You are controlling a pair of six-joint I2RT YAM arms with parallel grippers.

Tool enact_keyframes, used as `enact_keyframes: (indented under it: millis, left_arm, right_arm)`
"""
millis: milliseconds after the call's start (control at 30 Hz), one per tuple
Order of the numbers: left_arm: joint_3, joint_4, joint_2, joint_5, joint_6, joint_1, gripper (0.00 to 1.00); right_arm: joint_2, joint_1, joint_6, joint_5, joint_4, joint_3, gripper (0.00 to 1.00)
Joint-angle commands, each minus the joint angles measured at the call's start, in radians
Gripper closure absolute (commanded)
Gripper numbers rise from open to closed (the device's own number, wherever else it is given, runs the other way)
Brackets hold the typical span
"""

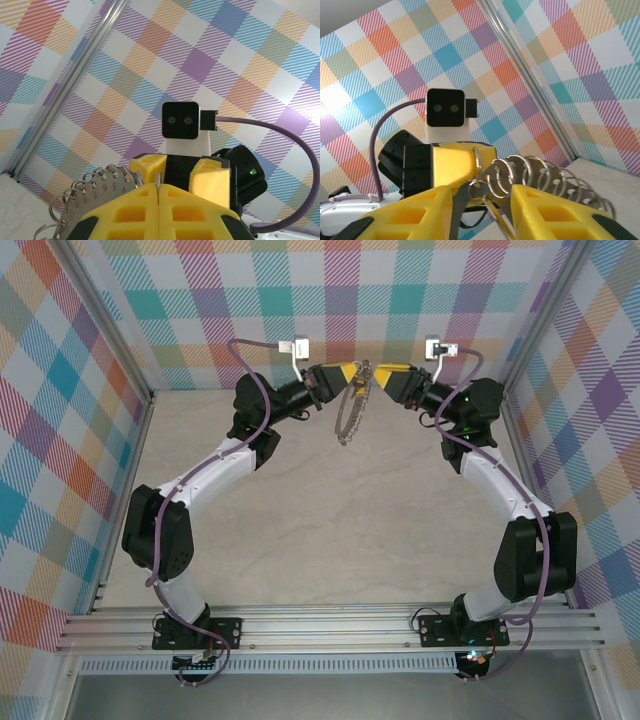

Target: Put the keys on the keyring

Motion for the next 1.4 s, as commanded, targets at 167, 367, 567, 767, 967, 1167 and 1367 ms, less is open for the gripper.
enact_keyframes:
  millis: [167,367,567,767,967,1167,1367]
  left_arm:
    - [0.019,0.056,-0.013,0.011,-0.002,0.0,1.0]
    - [0.019,0.052,-0.011,0.011,-0.003,-0.001,1.0]
    - [0.015,0.048,-0.012,0.015,-0.002,-0.002,1.0]
    - [0.016,0.047,-0.013,0.019,-0.001,-0.002,1.0]
    - [0.014,0.046,-0.016,0.02,-0.001,-0.003,1.0]
    - [0.008,0.046,-0.019,0.023,-0.001,-0.003,1.0]
    - [0.003,0.046,-0.019,0.024,0.0,-0.005,1.0]
  right_arm:
    - [-0.014,0.013,0.015,-0.028,0.076,-0.013,0.62]
    - [-0.01,0.033,0.007,-0.038,0.068,0.007,0.61]
    - [0.011,0.052,-0.006,-0.038,0.044,0.043,0.62]
    - [0.034,0.06,-0.003,-0.032,0.044,0.065,0.62]
    - [0.049,0.06,-0.019,-0.022,0.024,0.076,0.63]
    - [0.051,0.061,-0.044,-0.003,-0.008,0.082,0.63]
    - [0.062,0.061,-0.027,-0.008,0.008,0.101,0.64]
